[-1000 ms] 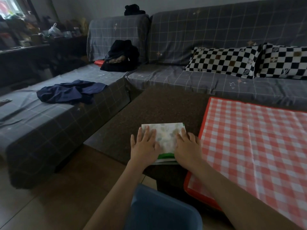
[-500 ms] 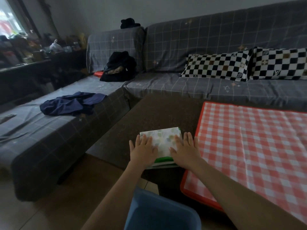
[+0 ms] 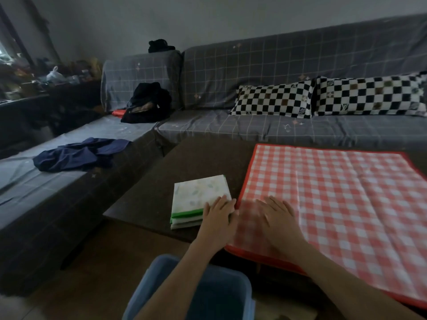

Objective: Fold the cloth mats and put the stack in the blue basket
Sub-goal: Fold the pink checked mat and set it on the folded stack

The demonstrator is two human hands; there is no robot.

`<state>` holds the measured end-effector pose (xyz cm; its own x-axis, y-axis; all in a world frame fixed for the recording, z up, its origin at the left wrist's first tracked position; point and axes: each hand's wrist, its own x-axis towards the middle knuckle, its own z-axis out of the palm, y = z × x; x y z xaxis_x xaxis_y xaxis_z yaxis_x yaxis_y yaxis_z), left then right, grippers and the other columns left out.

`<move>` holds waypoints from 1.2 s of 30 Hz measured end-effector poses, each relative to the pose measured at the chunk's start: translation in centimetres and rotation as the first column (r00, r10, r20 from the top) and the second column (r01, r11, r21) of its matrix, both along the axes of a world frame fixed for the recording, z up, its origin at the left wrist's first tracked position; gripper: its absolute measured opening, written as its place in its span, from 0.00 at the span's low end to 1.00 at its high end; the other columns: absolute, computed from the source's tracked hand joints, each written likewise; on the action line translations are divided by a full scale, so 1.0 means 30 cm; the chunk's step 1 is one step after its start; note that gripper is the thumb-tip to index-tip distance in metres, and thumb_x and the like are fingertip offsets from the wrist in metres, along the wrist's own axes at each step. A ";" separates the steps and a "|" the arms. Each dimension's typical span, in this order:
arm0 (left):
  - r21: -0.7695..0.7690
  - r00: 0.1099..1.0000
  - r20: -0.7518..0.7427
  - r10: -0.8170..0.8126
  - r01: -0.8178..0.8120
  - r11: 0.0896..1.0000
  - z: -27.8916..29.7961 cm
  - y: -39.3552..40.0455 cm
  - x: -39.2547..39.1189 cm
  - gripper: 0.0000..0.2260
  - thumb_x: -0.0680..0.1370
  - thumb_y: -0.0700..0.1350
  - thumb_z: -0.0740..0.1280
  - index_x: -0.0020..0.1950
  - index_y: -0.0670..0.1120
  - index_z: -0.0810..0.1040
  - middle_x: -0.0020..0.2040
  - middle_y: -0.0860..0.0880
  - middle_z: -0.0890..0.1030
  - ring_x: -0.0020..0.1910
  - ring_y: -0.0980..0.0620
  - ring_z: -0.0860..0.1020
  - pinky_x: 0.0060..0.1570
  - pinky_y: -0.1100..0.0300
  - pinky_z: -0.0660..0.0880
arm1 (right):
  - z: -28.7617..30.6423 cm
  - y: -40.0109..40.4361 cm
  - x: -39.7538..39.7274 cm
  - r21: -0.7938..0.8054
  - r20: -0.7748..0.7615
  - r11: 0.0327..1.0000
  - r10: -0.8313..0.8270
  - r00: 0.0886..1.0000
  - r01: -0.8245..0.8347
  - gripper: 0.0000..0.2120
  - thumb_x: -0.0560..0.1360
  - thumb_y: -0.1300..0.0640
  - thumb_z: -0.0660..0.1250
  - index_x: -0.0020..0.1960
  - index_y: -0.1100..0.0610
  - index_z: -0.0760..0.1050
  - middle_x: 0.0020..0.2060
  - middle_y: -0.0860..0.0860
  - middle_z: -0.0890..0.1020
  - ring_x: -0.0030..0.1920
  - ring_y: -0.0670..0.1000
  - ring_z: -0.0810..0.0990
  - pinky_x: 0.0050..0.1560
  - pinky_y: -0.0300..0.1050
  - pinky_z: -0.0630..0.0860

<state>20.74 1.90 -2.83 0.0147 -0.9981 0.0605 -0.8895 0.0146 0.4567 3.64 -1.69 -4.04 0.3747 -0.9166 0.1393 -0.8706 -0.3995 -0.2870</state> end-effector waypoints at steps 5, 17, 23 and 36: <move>-0.090 0.996 0.041 -0.077 0.080 0.993 -0.008 0.032 -0.119 0.20 0.83 0.51 0.51 0.75 0.53 0.61 0.77 0.52 0.57 0.77 0.54 0.49 0.74 0.49 0.39 | 0.008 0.078 -0.182 -0.013 0.022 0.999 -0.036 0.999 0.037 0.23 0.81 0.49 0.44 0.74 0.50 0.60 0.74 0.49 0.62 0.75 0.48 0.57 0.74 0.45 0.45; -0.007 0.902 -0.188 -0.389 0.395 0.919 -0.027 0.118 -0.375 0.15 0.77 0.56 0.66 0.61 0.54 0.80 0.67 0.56 0.74 0.63 0.65 0.69 0.64 0.69 0.63 | -0.042 0.251 -0.545 0.038 0.103 0.996 -0.083 0.991 0.079 0.19 0.79 0.45 0.52 0.66 0.46 0.71 0.65 0.41 0.74 0.68 0.44 0.68 0.67 0.37 0.53; 0.031 0.871 -0.215 -0.442 0.459 0.888 -0.042 0.121 -0.406 0.13 0.72 0.52 0.73 0.55 0.53 0.83 0.63 0.60 0.75 0.53 0.76 0.67 0.47 0.86 0.60 | -0.011 0.304 -0.605 0.029 0.139 0.999 0.028 0.990 -0.033 0.15 0.76 0.46 0.63 0.62 0.44 0.75 0.60 0.33 0.70 0.62 0.33 0.64 0.61 0.22 0.52; 0.038 0.875 -0.224 -0.430 0.449 0.893 -0.029 0.103 -0.428 0.06 0.76 0.49 0.69 0.48 0.51 0.84 0.57 0.57 0.81 0.51 0.69 0.74 0.51 0.77 0.67 | 0.010 0.300 -0.612 0.109 0.183 0.994 -0.045 0.982 0.026 0.10 0.75 0.47 0.66 0.55 0.45 0.80 0.58 0.40 0.79 0.56 0.38 0.71 0.53 0.29 0.65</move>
